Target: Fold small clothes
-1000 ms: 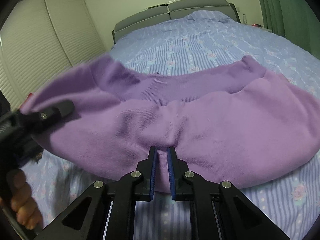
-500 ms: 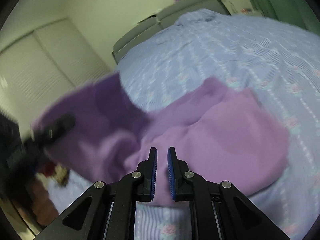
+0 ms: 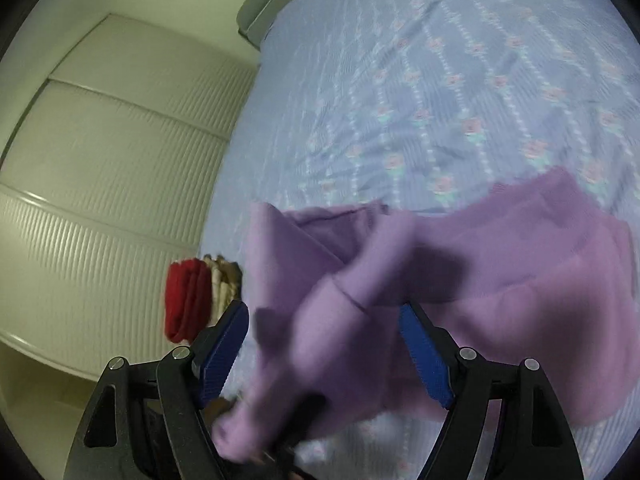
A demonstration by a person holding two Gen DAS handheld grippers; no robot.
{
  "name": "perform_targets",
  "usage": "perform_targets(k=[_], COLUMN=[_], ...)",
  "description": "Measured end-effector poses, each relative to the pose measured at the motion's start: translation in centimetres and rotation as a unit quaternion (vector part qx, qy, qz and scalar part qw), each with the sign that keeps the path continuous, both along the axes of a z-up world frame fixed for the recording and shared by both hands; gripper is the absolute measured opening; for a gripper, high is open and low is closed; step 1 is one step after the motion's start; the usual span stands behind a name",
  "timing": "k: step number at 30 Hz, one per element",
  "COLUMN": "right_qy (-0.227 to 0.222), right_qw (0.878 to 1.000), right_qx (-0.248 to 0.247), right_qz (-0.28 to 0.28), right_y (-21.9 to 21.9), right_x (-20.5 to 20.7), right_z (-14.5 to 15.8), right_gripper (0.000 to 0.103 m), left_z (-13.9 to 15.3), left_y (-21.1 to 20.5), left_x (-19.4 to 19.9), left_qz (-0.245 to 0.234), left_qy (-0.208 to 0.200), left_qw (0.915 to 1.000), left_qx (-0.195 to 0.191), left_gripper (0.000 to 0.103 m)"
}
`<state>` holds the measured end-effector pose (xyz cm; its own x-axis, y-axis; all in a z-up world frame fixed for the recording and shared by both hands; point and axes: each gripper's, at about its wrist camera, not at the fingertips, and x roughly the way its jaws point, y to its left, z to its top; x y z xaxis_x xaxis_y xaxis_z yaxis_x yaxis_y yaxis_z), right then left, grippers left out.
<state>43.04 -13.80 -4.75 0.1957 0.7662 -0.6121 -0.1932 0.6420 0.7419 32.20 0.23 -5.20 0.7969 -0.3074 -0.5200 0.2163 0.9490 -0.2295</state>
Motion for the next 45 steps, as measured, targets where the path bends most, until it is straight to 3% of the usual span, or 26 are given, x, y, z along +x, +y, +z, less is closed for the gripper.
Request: perform_targets(k=[2, 6, 9, 10, 15, 21, 28, 32, 34, 36, 41, 45], right_qy=[0.009, -0.02, -0.075, -0.084, -0.106, -0.123, -0.12, -0.103, -0.099, -0.095, -0.109, -0.106], right_qw=[1.0, 0.995, 0.98, 0.971, 0.948, 0.928, 0.936, 0.94, 0.941, 0.944, 0.945, 0.945], right_qx=[-0.001, -0.09, -0.178, -0.215, -0.283, -0.332, -0.308, -0.302, -0.303, -0.296, -0.294, -0.302], right_qz=[0.018, 0.03, 0.054, 0.064, 0.095, 0.116, 0.123, 0.117, 0.115, 0.109, 0.091, 0.058], right_y=[1.4, 3.7, 5.2, 5.4, 4.2, -0.6, -4.6, -5.9, -6.4, -6.8, -7.4, -8.2], right_x=[0.6, 1.7, 1.7, 1.9, 3.5, 5.0, 6.6, 7.1, 7.1, 7.1, 6.8, 6.0], right_z=[0.4, 1.2, 2.1, 2.2, 2.2, 2.1, -1.0, -3.7, -4.7, -5.1, -5.3, -5.0], right_gripper=[0.079, 0.077, 0.039, 0.032, 0.023, 0.022, 0.022, 0.022, 0.022, 0.022, 0.027, 0.051], left_z=[-0.2, -0.5, -0.8, -0.9, -1.2, -2.5, -5.4, -7.3, -7.7, -7.4, -5.4, -3.9], left_y=[-0.5, -1.8, -2.8, -3.1, -6.2, -11.5, -13.4, -13.1, -13.0, -12.9, -11.2, -6.9], left_x=[0.2, 0.6, 1.1, 1.2, 2.2, 4.2, 6.4, 7.4, 7.9, 8.1, 5.7, 3.4], left_qz=[-0.005, -0.008, 0.006, 0.008, 0.023, 0.043, 0.043, 0.022, 0.011, -0.014, -0.08, -0.085], left_qy=[0.003, 0.008, 0.018, 0.02, 0.02, 0.025, 0.061, 0.093, 0.098, 0.097, 0.091, 0.042], left_qw=[1.0, 0.9999, 0.9998, 0.9997, 0.9991, 0.9983, 0.9968, 0.9943, 0.9937, 0.9933, 0.9896, 0.9946], left_qx=[0.005, 0.009, -0.001, -0.008, -0.03, -0.028, -0.028, -0.048, -0.053, -0.06, -0.078, -0.041], left_gripper=[0.024, 0.024, 0.024, 0.024, 0.025, 0.025, 0.026, 0.029, 0.033, 0.048, 0.071, 0.073])
